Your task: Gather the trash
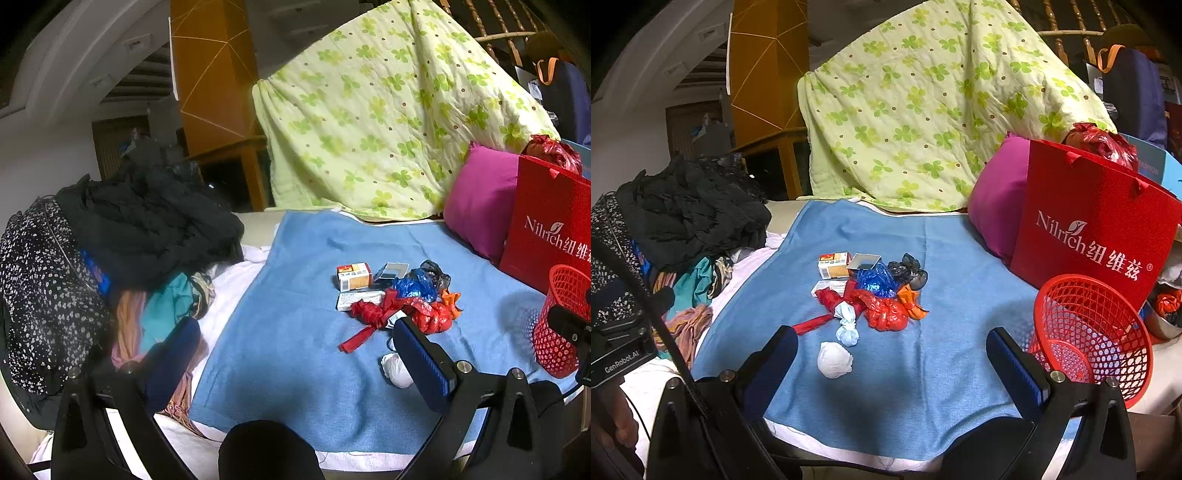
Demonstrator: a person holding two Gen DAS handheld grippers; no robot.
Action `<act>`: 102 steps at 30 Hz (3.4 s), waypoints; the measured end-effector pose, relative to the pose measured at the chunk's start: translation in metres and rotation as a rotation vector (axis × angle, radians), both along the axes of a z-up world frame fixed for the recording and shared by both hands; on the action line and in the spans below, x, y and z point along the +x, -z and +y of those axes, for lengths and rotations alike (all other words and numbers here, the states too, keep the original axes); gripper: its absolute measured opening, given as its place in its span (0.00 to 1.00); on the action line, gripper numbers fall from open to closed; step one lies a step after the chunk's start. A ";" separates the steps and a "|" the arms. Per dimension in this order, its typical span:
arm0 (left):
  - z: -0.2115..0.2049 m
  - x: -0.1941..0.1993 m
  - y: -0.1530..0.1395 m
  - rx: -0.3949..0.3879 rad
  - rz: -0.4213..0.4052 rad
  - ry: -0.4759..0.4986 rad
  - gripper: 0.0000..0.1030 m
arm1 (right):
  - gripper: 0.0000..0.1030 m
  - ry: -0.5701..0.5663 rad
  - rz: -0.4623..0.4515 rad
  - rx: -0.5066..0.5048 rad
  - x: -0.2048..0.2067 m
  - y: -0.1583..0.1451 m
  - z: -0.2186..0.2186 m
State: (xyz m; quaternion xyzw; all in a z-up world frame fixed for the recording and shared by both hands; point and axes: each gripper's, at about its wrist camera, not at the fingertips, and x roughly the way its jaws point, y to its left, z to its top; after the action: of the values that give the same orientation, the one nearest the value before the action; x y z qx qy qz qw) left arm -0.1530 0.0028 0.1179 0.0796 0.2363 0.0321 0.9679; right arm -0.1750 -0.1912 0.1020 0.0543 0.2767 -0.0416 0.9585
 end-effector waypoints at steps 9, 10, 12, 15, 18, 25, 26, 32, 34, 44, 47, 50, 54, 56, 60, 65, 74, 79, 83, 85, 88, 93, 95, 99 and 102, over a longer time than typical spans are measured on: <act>-0.003 0.008 0.010 0.002 0.026 0.006 1.00 | 1.00 0.015 0.030 0.016 0.010 0.011 -0.006; -0.004 0.010 0.011 0.004 0.031 0.007 1.00 | 1.00 0.017 0.034 0.017 0.012 0.013 -0.007; -0.005 0.015 0.016 0.000 0.045 0.017 1.00 | 1.00 0.019 0.044 0.022 0.017 0.018 -0.010; -0.005 0.027 0.030 -0.033 0.094 0.049 1.00 | 1.00 0.009 0.049 0.026 0.031 0.027 -0.017; -0.006 0.046 0.052 -0.072 0.174 0.095 1.00 | 1.00 0.005 0.082 0.034 0.055 0.045 -0.030; -0.023 0.085 0.108 -0.104 0.326 0.180 1.00 | 1.00 -0.014 0.186 0.114 0.131 0.103 -0.062; -0.025 0.090 0.113 -0.109 0.344 0.189 1.00 | 0.98 -0.022 0.200 0.122 0.143 0.109 -0.064; -0.045 0.125 0.150 -0.139 0.448 0.253 1.00 | 0.81 -0.080 0.222 0.207 0.202 0.136 -0.078; -0.055 0.138 0.161 -0.141 0.491 0.271 1.00 | 0.74 -0.109 0.226 0.247 0.221 0.142 -0.081; -0.085 0.165 0.202 -0.201 0.654 0.361 0.59 | 0.36 -0.140 0.337 0.325 0.281 0.182 -0.085; -0.085 0.169 0.210 -0.233 0.686 0.372 0.39 | 0.28 -0.137 0.309 0.354 0.276 0.176 -0.092; -0.085 0.166 0.206 -0.244 0.659 0.388 0.35 | 0.28 -0.155 0.264 0.364 0.262 0.163 -0.095; -0.084 0.155 0.185 -0.252 0.594 0.417 0.34 | 0.28 -0.171 0.171 0.338 0.231 0.134 -0.096; -0.085 0.150 0.171 -0.245 0.567 0.425 0.34 | 0.28 -0.184 0.122 0.364 0.217 0.119 -0.098; -0.093 0.136 0.135 -0.230 0.501 0.476 0.34 | 0.28 -0.187 0.001 0.356 0.174 0.083 -0.103; -0.124 0.125 0.085 -0.182 0.405 0.578 0.34 | 0.28 -0.161 -0.090 0.344 0.110 0.039 -0.123; -0.231 0.092 0.009 -0.142 0.302 0.883 0.34 | 0.28 0.043 -0.175 0.352 -0.014 -0.020 -0.222; -0.306 0.075 -0.007 -0.097 0.270 1.020 0.35 | 0.28 0.187 -0.116 0.377 -0.051 -0.009 -0.275; -0.351 0.073 -0.002 -0.053 0.313 1.072 0.37 | 0.29 0.254 -0.061 0.404 -0.063 0.008 -0.303; -0.373 0.075 0.009 -0.014 0.337 1.079 0.41 | 0.29 0.281 -0.042 0.429 -0.069 0.018 -0.312; -0.388 0.075 0.020 0.022 0.359 1.079 0.53 | 0.29 0.304 -0.020 0.459 -0.071 0.032 -0.322; -0.377 0.075 0.019 0.017 0.343 1.044 0.69 | 0.73 0.330 -0.052 0.499 -0.070 0.038 -0.323; -0.361 0.077 0.015 0.011 0.330 1.021 0.69 | 0.73 0.325 -0.068 0.471 -0.068 0.031 -0.317; -0.303 0.089 0.001 0.004 0.257 0.938 0.72 | 0.73 0.252 -0.141 0.390 -0.071 0.007 -0.288; -0.244 0.108 -0.006 -0.011 0.220 0.825 0.73 | 0.73 0.169 -0.196 0.333 -0.059 -0.016 -0.257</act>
State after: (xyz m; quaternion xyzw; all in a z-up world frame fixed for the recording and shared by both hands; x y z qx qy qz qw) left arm -0.0452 -0.2413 0.1237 0.1653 0.2867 -0.3679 0.8690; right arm -0.2342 -0.4477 0.1184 0.2388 0.1796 -0.0699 0.9517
